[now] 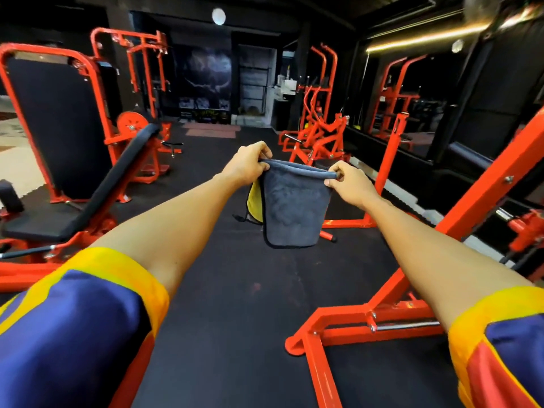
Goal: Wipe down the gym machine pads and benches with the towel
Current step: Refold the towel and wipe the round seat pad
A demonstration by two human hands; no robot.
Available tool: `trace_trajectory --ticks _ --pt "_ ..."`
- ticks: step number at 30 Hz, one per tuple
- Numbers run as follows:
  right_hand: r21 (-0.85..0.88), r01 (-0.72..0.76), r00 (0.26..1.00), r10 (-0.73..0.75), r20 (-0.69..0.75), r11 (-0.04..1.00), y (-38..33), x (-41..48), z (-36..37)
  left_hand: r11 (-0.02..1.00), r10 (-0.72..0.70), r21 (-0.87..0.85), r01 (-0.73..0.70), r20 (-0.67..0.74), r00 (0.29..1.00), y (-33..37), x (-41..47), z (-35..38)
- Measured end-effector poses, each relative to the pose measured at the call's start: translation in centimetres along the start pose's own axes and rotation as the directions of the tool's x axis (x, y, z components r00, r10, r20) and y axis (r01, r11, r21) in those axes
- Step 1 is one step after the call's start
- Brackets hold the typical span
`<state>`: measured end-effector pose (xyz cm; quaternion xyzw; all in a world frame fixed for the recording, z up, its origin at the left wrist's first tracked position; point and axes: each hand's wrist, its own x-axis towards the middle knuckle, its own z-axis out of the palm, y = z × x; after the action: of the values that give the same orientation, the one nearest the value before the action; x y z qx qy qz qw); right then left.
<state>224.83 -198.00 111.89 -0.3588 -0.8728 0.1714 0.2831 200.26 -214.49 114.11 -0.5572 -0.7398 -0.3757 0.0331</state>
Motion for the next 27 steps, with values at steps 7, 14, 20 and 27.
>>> trace_trajectory --ticks 7,14,20,27 --pt "0.032 -0.027 1.000 0.027 -0.014 0.999 6.5 15.1 5.6 1.000 0.029 -0.007 -0.029 0.049 0.998 -6.6 13.9 5.9" --pt "0.020 -0.025 0.999 0.025 -0.023 0.999 9.7 28.9 8.0 1.000 0.013 -0.005 -0.013 0.039 0.999 -12.2 27.9 10.2" --pt "0.039 -0.087 0.996 0.089 -0.034 0.995 14.4 38.3 11.8 0.999 0.039 -0.008 -0.038 0.106 0.994 -17.1 38.0 15.2" --pt "0.006 -0.131 0.988 0.131 -0.076 0.991 18.5 51.3 17.3 0.995 0.099 -0.038 -0.095 0.149 0.984 -24.4 52.7 20.6"
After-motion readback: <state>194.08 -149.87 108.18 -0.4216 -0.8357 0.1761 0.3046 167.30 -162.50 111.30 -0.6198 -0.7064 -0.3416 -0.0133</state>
